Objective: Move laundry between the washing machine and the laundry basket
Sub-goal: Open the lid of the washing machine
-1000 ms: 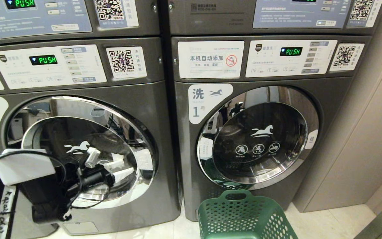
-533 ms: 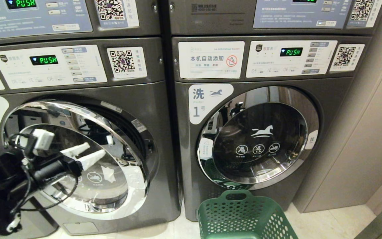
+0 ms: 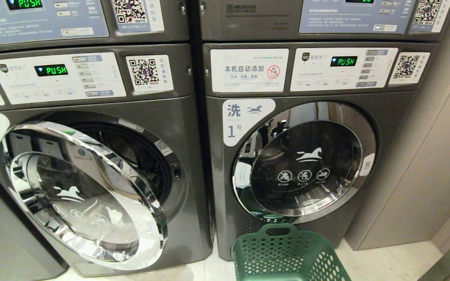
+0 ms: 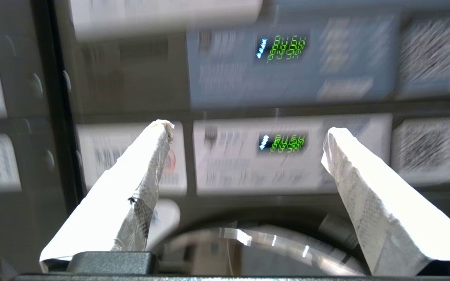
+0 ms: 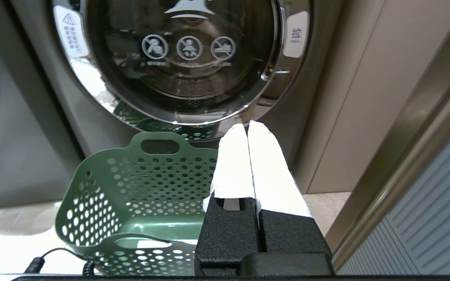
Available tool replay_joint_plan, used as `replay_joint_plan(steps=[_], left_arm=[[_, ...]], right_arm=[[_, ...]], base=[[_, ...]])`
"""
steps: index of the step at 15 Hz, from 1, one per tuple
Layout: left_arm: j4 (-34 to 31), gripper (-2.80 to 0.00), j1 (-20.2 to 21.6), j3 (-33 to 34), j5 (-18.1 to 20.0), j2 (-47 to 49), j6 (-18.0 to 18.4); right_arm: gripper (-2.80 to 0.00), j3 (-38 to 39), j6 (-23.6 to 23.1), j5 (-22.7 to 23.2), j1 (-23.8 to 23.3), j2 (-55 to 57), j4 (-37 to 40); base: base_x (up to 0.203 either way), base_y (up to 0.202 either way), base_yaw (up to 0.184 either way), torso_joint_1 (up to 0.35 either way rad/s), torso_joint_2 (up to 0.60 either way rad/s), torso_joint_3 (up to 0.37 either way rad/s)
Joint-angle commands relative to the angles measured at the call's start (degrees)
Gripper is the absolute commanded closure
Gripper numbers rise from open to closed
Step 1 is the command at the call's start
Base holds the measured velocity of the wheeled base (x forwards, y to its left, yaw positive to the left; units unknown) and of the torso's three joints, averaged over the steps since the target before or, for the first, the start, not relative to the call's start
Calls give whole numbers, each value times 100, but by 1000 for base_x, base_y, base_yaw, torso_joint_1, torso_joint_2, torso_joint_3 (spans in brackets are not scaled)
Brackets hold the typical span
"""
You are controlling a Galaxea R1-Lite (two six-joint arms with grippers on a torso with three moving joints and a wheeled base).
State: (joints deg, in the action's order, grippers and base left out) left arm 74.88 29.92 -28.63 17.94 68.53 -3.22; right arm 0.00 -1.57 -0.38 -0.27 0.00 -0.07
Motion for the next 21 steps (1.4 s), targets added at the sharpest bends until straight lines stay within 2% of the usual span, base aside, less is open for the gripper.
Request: replay_joint_plan(steps=[1,2,5,7,8,9,11,12,14,16,18,20,21], left_arm=[[-551,-280,301,-372,-14,-1250,-28],[-748,-280,365,-527,-60,-1303,-50],[-800,-280,372,-568,-100,-1316,-65],[-876,-280,296,-530,-272,-1219,-115],[-879,0,201,-572,-260,-1207,-149],[-900,0,25,-642,-223,-1189,-153],[-1240,0,-609,-889,50,-1110,-72],[-1821,0,-820,-1045,240,-1096,110],[-2870,0,-1275,-1269,397,-1112,860],[-3397,0,-2345,-1379,248,-1108,1228],[-3847,0,-3992,-1547,-479,-1085,1488],[-4399,0,-5604,-1761,-1499,-1066,1636],[-4733,0,-6215,-1871,-2036,-1059,1702]], right_arm=[[0,0,-1,3,9,9,-1],[0,0,-1,3,9,9,-1],[0,0,-1,3,9,9,-1],[0,0,-1,3,9,9,-1],[0,0,-4,3,9,9,-1],[0,0,-10,3,9,9,-1],[0,0,-1,3,9,9,-1],[0,0,-1,3,9,9,-1],[0,0,-7,3,9,9,-1],[0,0,-8,3,9,9,-1],[0,0,-1,3,9,9,-1],[0,0,-1,3,9,9,-1],[0,0,-1,3,9,9,-1]], base=[[0,0,0,0,0,0],[0,0,0,0,0,0],[0,0,0,0,0,0],[0,0,0,0,0,0],[0,0,0,0,0,0],[0,0,0,0,0,0],[0,0,0,0,0,0],[0,0,0,0,0,0],[0,0,0,0,0,0],[0,0,0,0,0,0],[0,0,0,0,0,0],[0,0,0,0,0,0],[0,0,0,0,0,0]])
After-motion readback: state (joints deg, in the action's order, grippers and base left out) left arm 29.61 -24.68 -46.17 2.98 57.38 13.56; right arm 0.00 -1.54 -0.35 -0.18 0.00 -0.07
